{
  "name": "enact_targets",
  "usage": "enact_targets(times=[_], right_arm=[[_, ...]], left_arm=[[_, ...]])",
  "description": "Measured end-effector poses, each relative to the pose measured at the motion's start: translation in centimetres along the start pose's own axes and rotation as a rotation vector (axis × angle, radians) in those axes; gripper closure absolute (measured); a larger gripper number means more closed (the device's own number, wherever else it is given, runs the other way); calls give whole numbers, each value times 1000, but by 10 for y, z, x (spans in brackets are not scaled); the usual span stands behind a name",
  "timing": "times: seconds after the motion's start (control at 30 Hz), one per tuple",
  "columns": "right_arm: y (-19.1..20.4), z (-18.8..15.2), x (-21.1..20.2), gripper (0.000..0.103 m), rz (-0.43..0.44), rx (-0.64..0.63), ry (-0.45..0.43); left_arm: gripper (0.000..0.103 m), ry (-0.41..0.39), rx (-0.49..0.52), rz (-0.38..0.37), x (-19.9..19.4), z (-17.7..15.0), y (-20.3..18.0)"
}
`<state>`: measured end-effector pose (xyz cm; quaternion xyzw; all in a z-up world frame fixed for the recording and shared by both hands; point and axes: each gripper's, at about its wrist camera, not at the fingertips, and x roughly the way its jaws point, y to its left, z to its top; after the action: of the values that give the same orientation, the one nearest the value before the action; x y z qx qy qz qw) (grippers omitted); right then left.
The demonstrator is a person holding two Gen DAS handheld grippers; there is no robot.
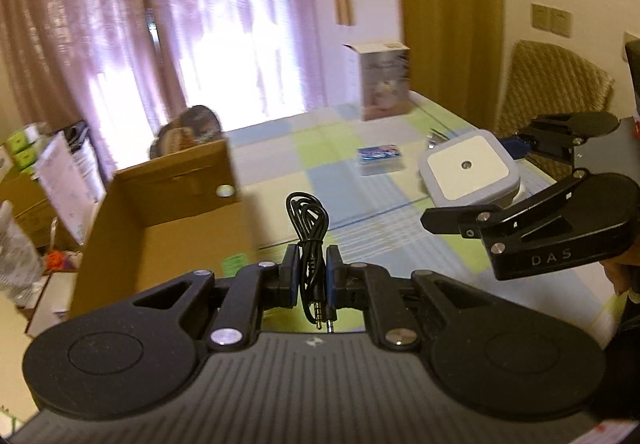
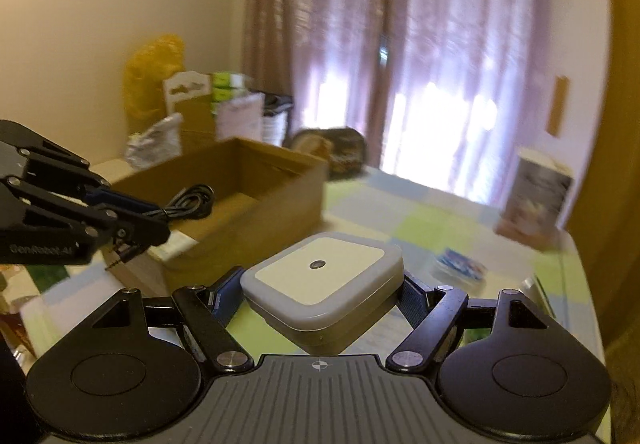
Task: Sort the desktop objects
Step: 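Carry the black cable and the night light over the cardboard box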
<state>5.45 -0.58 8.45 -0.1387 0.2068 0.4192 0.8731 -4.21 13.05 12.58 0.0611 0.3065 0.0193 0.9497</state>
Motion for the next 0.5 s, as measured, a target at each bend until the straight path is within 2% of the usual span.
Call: enact_targets(times=[0.2, 0.5], right_arm=[[35, 28, 20, 27, 51, -62, -26], [65, 49, 48, 27, 96, -107, -29]], left_arm=[[93, -12, -39, 49, -16, -7, 34], [93, -19, -82, 100, -22, -13, 74]])
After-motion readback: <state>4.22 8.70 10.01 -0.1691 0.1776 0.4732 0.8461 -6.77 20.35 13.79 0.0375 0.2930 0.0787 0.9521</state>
